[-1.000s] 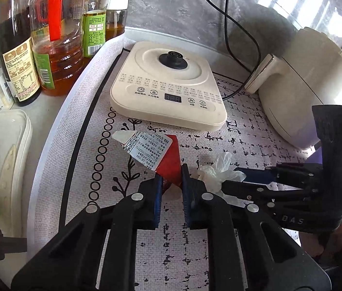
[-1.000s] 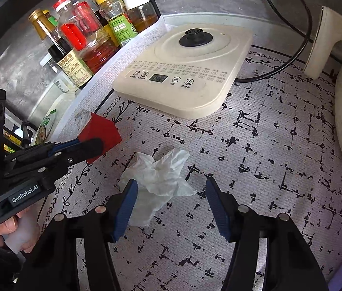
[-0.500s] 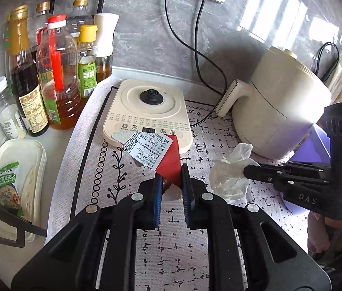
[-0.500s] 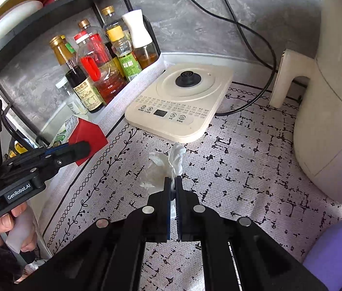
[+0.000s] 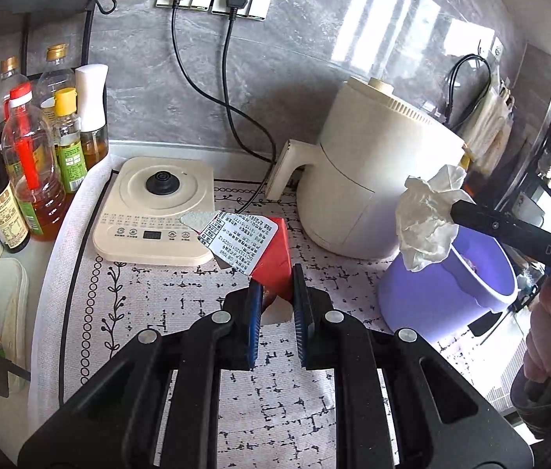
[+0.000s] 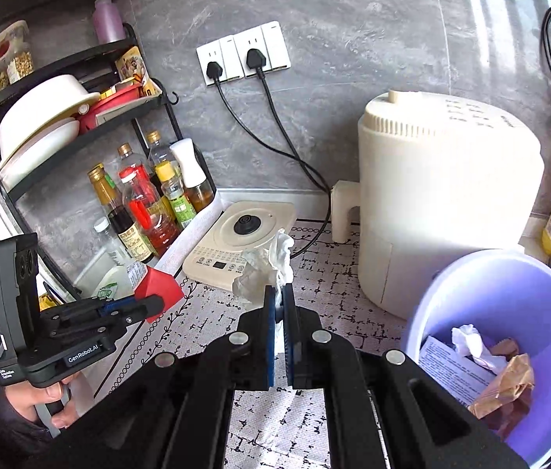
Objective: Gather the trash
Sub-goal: 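Carry the carton and tissue over the lavender bucket and open both tools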
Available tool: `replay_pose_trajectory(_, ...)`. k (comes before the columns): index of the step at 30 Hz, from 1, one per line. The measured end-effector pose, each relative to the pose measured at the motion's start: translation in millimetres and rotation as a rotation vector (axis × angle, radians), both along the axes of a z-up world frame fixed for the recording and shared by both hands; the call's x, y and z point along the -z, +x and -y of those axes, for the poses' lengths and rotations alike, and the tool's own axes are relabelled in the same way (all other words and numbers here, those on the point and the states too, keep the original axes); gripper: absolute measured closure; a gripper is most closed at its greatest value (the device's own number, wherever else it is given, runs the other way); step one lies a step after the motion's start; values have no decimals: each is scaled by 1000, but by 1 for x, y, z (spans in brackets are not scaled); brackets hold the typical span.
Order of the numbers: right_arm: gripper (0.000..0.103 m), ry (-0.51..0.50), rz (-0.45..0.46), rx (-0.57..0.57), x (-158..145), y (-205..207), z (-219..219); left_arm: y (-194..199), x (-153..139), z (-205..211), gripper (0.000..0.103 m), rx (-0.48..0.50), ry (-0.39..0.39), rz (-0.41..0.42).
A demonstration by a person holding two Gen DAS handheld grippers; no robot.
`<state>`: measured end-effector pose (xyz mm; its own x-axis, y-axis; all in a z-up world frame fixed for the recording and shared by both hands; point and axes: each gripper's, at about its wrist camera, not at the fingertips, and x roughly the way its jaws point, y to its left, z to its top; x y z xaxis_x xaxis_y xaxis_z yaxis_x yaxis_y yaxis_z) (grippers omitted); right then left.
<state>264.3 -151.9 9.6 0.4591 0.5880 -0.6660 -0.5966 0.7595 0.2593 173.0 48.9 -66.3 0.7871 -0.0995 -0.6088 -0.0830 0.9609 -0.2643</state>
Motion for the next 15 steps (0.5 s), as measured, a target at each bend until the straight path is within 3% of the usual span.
replay_pose_trajectory(7,98,32,35,139,-21,8,70,17,-12,48,88,87,17,24)
replay_pose_trajectory(12,98,43,28,217,-20,12,112,26,-18,77,88,127,26,33)
replay_pose_trajectory(15,93,36,-2,208,-13,13,125,30,-22,93,88,145,32,38)
